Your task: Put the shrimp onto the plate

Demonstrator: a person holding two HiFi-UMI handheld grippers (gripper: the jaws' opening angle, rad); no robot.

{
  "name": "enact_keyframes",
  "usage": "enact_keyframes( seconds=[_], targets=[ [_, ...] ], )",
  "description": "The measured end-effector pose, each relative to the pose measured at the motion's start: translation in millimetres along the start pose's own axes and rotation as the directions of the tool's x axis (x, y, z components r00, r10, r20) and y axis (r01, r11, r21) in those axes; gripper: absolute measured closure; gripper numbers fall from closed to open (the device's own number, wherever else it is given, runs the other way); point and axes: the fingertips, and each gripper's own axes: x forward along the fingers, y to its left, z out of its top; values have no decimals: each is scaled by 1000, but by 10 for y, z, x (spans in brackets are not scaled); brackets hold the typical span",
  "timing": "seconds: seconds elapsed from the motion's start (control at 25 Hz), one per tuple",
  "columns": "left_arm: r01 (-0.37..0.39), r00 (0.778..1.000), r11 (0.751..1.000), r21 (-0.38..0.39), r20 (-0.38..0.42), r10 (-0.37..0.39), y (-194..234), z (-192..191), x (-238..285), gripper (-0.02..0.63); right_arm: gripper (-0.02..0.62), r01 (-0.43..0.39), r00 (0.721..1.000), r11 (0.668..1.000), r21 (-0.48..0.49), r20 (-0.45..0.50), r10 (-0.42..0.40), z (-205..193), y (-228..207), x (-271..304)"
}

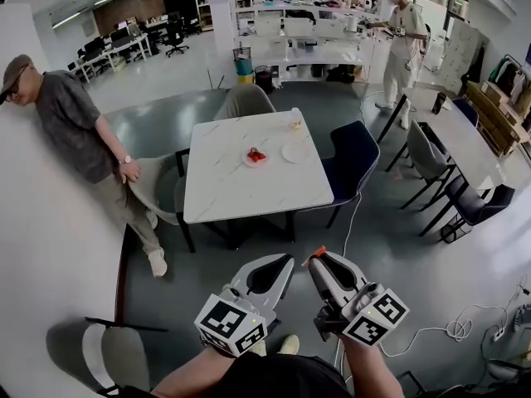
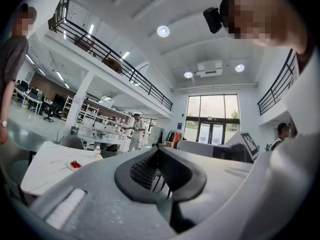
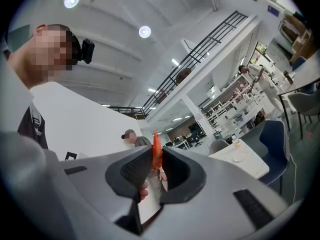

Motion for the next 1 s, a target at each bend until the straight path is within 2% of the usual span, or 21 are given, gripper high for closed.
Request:
enact_keyframes(
  seconds=[0.52, 0.8, 1.0],
  targets=[
    [-19, 1000, 1000, 4, 1, 19, 39, -54, 367, 598, 532, -5, 1000, 1000, 17, 6, 5, 128, -388, -35],
    [7, 1000, 1000, 1, 9, -7, 429, -9, 814, 598, 532, 27, 1000, 1000, 0, 1, -27, 240, -838, 321],
    [46, 999, 999, 22, 20, -47, 885, 118, 1269, 598, 532, 57, 998, 998, -20, 15, -57, 404, -1257, 783]
  ],
)
